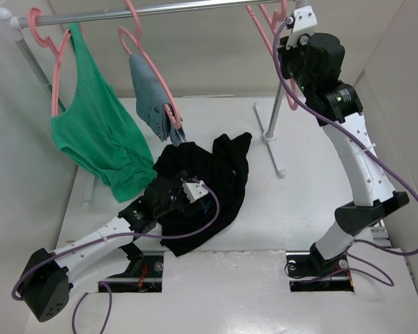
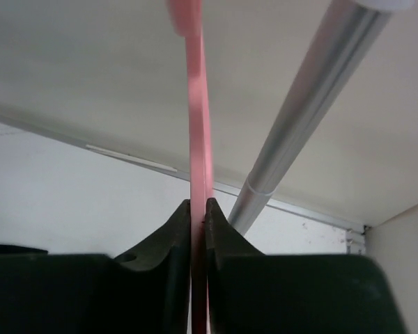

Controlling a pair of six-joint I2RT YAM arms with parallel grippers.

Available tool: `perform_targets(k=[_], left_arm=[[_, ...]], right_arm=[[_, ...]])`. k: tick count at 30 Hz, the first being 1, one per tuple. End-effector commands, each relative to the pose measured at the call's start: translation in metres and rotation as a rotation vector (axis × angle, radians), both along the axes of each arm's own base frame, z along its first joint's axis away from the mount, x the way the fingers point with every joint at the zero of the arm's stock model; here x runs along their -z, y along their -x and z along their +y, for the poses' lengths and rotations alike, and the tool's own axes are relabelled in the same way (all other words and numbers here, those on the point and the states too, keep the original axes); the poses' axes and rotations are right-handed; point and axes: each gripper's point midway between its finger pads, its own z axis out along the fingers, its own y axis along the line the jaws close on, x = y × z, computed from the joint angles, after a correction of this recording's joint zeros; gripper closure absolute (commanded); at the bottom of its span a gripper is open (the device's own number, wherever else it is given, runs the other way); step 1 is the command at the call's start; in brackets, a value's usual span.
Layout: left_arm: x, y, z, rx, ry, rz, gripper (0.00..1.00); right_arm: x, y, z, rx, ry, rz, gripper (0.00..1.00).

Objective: Place the t-shirt on the hanger
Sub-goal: Grab a hanger with the right arm, then place tshirt on hanger

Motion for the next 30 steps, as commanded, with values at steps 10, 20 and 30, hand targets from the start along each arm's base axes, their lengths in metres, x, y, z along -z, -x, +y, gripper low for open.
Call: perform_targets(k=[10,20,30], left_arm=[[-0.039,-0.010,-0.019,0.012,0.087,-0.032,0.37],[-0.053,-0.015,-0.046,0.079,0.092,0.027,0.42],[-0.058,-0.053,-0.076,0.008,0.067,-0.016,0.37]], right_arm=[[-0.046,0.023,0.027,-0.289,-0.014,-0.155,1.00],[-0.069,0.081,0.039,-0.467,0.039,-0.313,1.00],[0.033,0.106,0.028,-0.456,0.088,-0.112,1.00]])
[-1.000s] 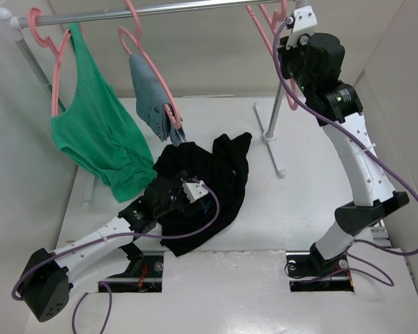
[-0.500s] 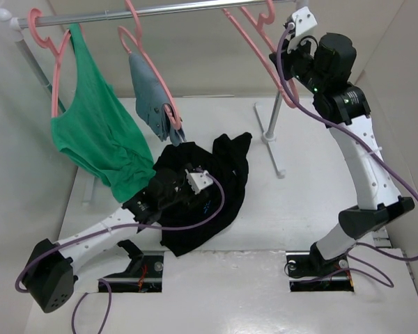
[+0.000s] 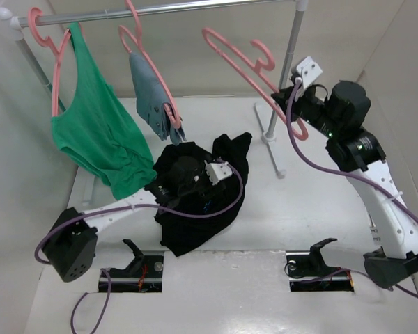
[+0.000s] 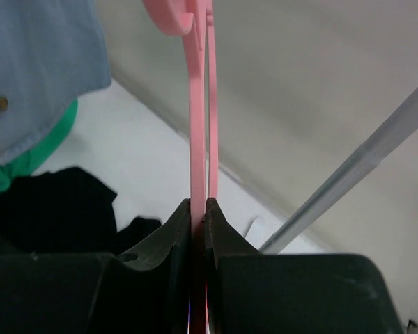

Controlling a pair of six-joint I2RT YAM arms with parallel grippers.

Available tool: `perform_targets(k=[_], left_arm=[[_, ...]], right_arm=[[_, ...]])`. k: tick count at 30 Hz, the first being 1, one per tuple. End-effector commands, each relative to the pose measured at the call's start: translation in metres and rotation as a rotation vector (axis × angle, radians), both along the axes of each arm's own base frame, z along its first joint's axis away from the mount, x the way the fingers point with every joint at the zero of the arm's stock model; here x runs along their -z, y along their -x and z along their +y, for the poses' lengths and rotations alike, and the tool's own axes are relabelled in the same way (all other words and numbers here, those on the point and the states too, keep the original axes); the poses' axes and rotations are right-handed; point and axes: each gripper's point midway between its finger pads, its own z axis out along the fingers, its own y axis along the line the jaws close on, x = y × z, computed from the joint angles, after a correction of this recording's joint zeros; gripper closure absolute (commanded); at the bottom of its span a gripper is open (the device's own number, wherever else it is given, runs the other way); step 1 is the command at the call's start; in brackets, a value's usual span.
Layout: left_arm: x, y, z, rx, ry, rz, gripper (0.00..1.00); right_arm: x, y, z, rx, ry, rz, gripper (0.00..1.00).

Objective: Place the t-shirt on the hanger
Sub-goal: Place tshirt on hanger

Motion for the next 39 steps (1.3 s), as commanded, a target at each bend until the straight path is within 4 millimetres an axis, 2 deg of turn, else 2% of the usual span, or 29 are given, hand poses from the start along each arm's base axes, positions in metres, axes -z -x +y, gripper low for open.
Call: perform_targets(k=[1,2,6,7,8,9,10,11,12,14,15,16,18,21,23,27,29,33,36,38,39], left_arm=[[-0.026,-0.031,-0.014,-0.091,0.065,-0.060,0.38],[-0.033,-0.040,-0.017,-0.121,0.081,-0.065,0.40],[-0.026,-0.061,-0.033,-0.186,0.083,-0.010,0.45],[-0.025,-0.064,-0.037,-0.195,0.092,0.006,0.47],[-0.014,-0.070,-0.039,-0.218,0.074,0.027,0.47],[-0.022,-0.077,-0.045,-0.242,0.101,0.032,0.47],[-0.020,-0.083,-0.047,-0.262,0.100,0.036,0.47],[-0.006,-0.091,-0.047,-0.297,0.068,0.054,0.47],[-0.017,-0.101,-0.054,-0.312,0.084,0.033,0.47],[-0.011,-0.116,-0.054,-0.375,0.055,0.030,0.47],[0.006,-0.125,-0.054,-0.410,0.009,0.039,0.50],[-0.005,-0.138,-0.057,-0.456,0.022,0.022,0.52],[0.009,-0.151,-0.049,-0.520,-0.028,0.018,0.56],[0.014,-0.154,-0.041,-0.503,-0.062,0.008,0.56],[0.032,-0.154,-0.035,-0.501,-0.097,0.039,0.55],[0.042,-0.176,-0.036,-0.524,-0.120,0.047,0.55],[0.049,-0.179,-0.037,-0.515,-0.133,0.069,0.55],[0.061,-0.175,-0.043,-0.460,-0.151,0.090,0.55],[0.070,-0.177,-0.040,-0.453,-0.187,0.109,0.55],[0.070,-0.179,-0.035,-0.449,-0.190,0.131,0.55],[0.059,-0.174,-0.039,-0.421,-0.162,0.133,0.55]], right_arm=[[0.035,0.009,-0.005,0.013,0.032,0.048,1.00],[0.061,0.017,-0.010,0.022,0.054,0.099,1.00],[0.110,0.035,-0.025,0.056,0.085,0.214,1.00],[0.117,0.036,-0.033,0.094,0.096,0.231,1.00],[0.125,0.038,-0.041,0.127,0.089,0.259,1.00],[0.138,0.043,-0.051,0.160,0.095,0.296,1.00],[0.147,0.045,-0.058,0.188,0.098,0.323,1.00],[0.156,0.045,-0.067,0.227,0.101,0.349,1.00],[0.169,0.045,-0.079,0.266,0.115,0.389,1.00],[0.189,0.046,-0.086,0.281,0.124,0.430,1.00],[0.193,0.048,-0.088,0.280,0.122,0.438,1.00],[0.197,0.048,-0.089,0.280,0.122,0.448,1.00],[0.205,0.044,-0.088,0.280,0.131,0.470,1.00],[0.207,0.039,-0.092,0.296,0.144,0.477,1.00],[0.201,0.031,-0.091,0.292,0.161,0.464,1.00],[0.199,0.021,-0.091,0.284,0.190,0.475,1.00],[0.200,0.021,-0.091,0.264,0.197,0.485,1.00],[0.209,0.019,-0.102,0.272,0.209,0.526,1.00],[0.213,0.022,-0.109,0.281,0.216,0.549,1.00],[0.215,0.024,-0.109,0.281,0.219,0.560,1.00],[0.213,0.026,-0.108,0.273,0.214,0.551,1.00]])
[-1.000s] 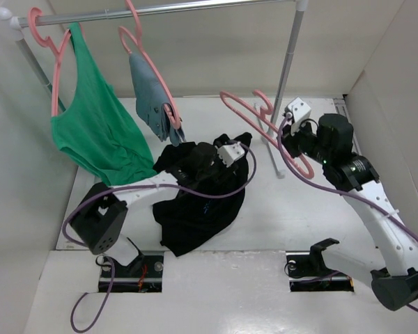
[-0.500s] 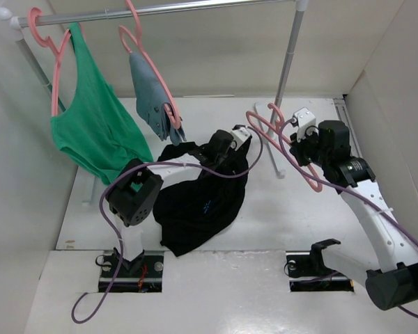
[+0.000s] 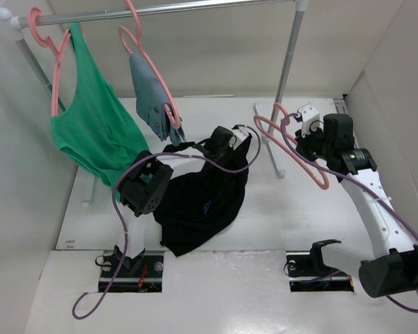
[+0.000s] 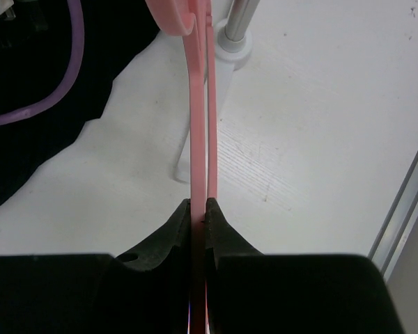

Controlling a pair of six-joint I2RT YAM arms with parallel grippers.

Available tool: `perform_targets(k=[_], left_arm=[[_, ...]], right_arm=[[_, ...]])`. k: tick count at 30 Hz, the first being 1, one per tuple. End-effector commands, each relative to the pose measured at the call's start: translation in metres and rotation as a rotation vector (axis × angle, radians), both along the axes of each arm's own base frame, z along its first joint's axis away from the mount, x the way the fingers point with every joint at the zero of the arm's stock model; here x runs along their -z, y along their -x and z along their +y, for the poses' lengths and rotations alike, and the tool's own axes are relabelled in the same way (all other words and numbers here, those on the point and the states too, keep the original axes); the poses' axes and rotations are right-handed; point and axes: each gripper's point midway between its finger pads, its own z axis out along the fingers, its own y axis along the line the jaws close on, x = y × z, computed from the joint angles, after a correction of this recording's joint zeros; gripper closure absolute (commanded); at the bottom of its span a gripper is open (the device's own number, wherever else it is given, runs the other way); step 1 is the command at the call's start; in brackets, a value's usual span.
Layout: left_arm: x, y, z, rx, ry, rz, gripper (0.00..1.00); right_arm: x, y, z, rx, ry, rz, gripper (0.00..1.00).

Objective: Place the t-shirt on the hanger
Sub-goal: Place tshirt on hanger

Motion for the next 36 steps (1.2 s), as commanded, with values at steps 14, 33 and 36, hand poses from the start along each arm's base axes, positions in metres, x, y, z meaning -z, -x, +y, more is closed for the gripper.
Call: perform_targets(k=[14,33,36], left_arm=[[-0.023,0.010,-0.011,0.326,0.045,0.045,0.52],[-0.010,0.012,-0.014,0.461,-0.027,0.082,0.85],[-0.012,0.003,-0.014,0.431,-0.028,0.058,1.00]], right_arm=[[-0.031,-0.009,0.001,-0.048,-0.006,-0.076,1.00],[-0.036,-0.017,-0.008,-0.036,0.000,-0.062,1.00],[-0.039,-0.015,-0.004,-0.055,-0.013,-0.060,1.00]])
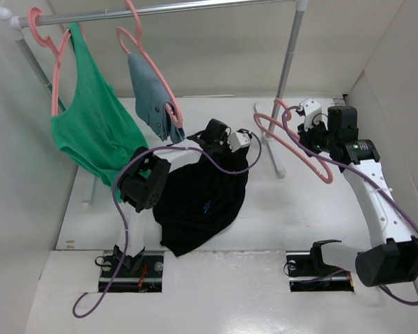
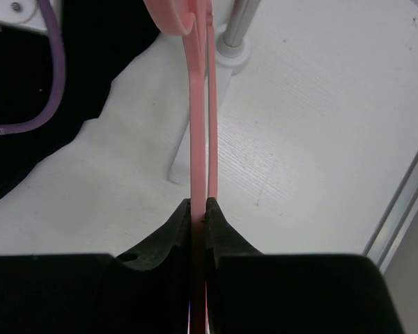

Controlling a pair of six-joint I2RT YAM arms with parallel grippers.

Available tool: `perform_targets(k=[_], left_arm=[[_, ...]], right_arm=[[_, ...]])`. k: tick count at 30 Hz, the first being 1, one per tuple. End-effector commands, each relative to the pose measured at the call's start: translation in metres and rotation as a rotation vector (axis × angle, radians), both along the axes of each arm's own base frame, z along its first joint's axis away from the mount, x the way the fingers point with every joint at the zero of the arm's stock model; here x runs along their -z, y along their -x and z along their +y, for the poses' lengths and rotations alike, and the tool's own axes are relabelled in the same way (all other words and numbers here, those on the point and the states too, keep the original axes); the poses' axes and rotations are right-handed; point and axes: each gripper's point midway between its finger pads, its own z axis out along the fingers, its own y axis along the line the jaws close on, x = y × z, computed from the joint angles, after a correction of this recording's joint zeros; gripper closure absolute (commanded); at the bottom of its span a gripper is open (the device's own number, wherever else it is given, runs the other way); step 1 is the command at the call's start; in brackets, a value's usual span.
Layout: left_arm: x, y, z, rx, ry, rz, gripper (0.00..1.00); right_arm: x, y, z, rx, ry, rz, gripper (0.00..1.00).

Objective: Place the t-shirt on the hanger
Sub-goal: Place tshirt on hanger

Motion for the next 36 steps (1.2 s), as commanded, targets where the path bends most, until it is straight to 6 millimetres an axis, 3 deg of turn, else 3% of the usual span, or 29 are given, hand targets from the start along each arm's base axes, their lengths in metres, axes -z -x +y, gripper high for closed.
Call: perform_targets(k=[1,3,6,9,12,20,22,24,29,32,36], left_arm=[[-0.023,-0.007,-0.004,-0.004,0.040,-0.030,1.00],[-0.030,-0.012,-0.008,-0.023,0.062,-0.027,1.00],[-0.069,-0.033,-0.007,-0.102,0.150,-0.057,1.00],[-0.082,-0.033,-0.007,-0.120,0.167,-0.048,1.00],[-0.089,-0.032,-0.008,-0.126,0.176,-0.047,1.00],[-0.087,-0.027,-0.009,-0.148,0.146,-0.044,1.00],[-0.091,-0.028,-0.010,-0.147,0.149,-0.048,1.00],[-0.089,-0.026,-0.014,-0.138,0.144,-0.040,1.00],[-0.089,-0.021,-0.017,-0.136,0.141,-0.026,1.00],[-0.091,-0.015,-0.018,-0.137,0.152,0.003,1.00],[-0.097,-0.010,-0.015,-0.143,0.157,0.007,1.00]], right_arm=[[-0.035,-0.001,0.007,-0.059,-0.019,-0.088,1.00],[-0.031,0.008,0.020,-0.133,-0.058,-0.059,1.00],[-0.035,0.034,0.026,-0.183,-0.077,0.003,1.00],[-0.035,0.054,0.032,-0.213,-0.106,0.067,1.00],[-0.026,0.085,0.036,-0.230,-0.143,0.182,1.00],[-0.051,0.127,0.062,-0.358,-0.282,0.199,1.00],[-0.046,0.133,0.065,-0.377,-0.300,0.198,1.00],[-0.041,0.133,0.069,-0.382,-0.327,0.206,1.00],[-0.016,0.104,0.068,-0.286,-0.360,0.169,1.00],[-0.018,0.083,0.063,-0.224,-0.355,0.098,1.00],[-0.025,0.071,0.054,-0.174,-0.324,0.047,1.00]])
